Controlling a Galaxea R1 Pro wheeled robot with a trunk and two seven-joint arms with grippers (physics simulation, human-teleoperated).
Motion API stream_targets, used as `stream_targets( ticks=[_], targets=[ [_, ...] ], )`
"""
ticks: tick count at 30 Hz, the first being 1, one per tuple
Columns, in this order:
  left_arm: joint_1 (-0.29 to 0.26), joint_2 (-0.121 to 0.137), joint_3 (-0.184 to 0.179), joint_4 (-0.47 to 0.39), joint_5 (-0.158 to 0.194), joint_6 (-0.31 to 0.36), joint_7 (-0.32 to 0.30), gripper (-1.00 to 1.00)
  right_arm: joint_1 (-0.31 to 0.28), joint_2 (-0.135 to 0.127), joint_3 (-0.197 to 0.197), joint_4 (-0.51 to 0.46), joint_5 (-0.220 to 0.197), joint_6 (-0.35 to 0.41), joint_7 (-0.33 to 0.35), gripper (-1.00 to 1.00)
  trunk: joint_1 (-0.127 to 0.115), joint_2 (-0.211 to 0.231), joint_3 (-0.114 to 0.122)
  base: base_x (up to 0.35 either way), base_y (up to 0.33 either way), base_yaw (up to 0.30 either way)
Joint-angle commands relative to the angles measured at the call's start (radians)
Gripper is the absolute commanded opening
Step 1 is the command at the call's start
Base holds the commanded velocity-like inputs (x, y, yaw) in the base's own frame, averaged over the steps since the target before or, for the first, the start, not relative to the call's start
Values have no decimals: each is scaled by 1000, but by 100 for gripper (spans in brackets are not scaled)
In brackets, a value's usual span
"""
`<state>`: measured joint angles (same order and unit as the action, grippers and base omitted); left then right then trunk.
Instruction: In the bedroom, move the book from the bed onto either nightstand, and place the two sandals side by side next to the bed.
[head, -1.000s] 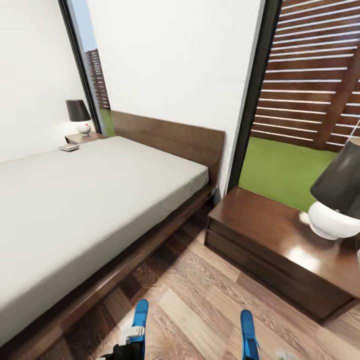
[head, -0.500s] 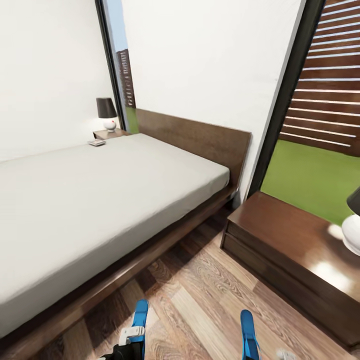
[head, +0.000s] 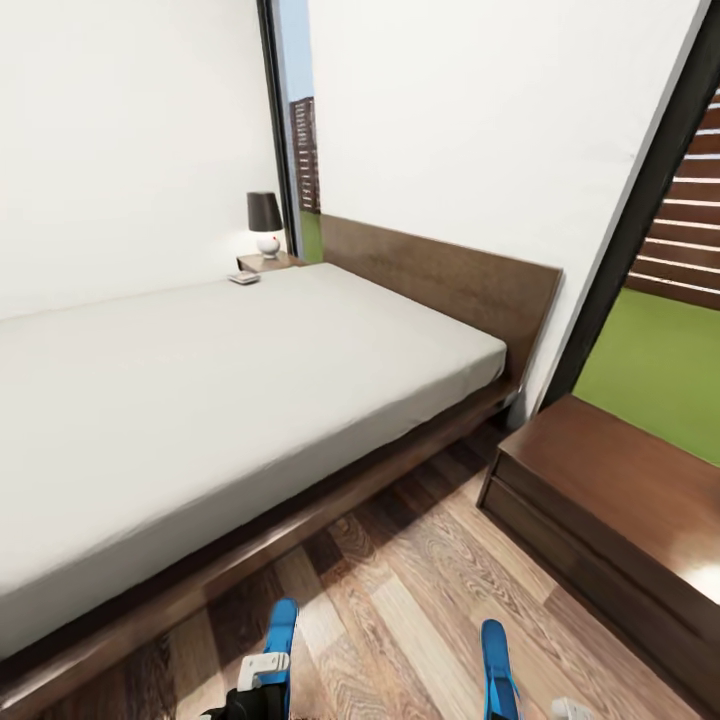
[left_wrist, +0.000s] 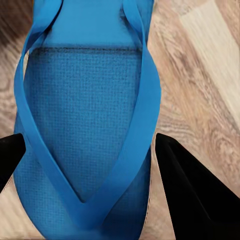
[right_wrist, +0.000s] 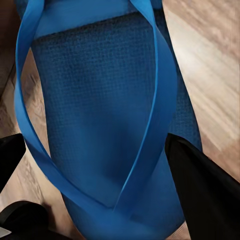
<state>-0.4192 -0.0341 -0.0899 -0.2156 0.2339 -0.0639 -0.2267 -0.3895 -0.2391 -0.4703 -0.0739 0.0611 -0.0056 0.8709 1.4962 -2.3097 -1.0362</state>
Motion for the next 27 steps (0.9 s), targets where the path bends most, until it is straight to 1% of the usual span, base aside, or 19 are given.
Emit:
stream_targets(
  ticks=[1,27],
  targets=[
    [-1,0,-8,2,10,-5,0,-100,0,0,-7,0,6,-1,3,-100,0,0,-1,0,0,280],
    [-1,0,-8,2,10,-5,0,-100,0,0,-7,0,6,-1,5,-100,0,0,-10,0,0,280]
  ],
)
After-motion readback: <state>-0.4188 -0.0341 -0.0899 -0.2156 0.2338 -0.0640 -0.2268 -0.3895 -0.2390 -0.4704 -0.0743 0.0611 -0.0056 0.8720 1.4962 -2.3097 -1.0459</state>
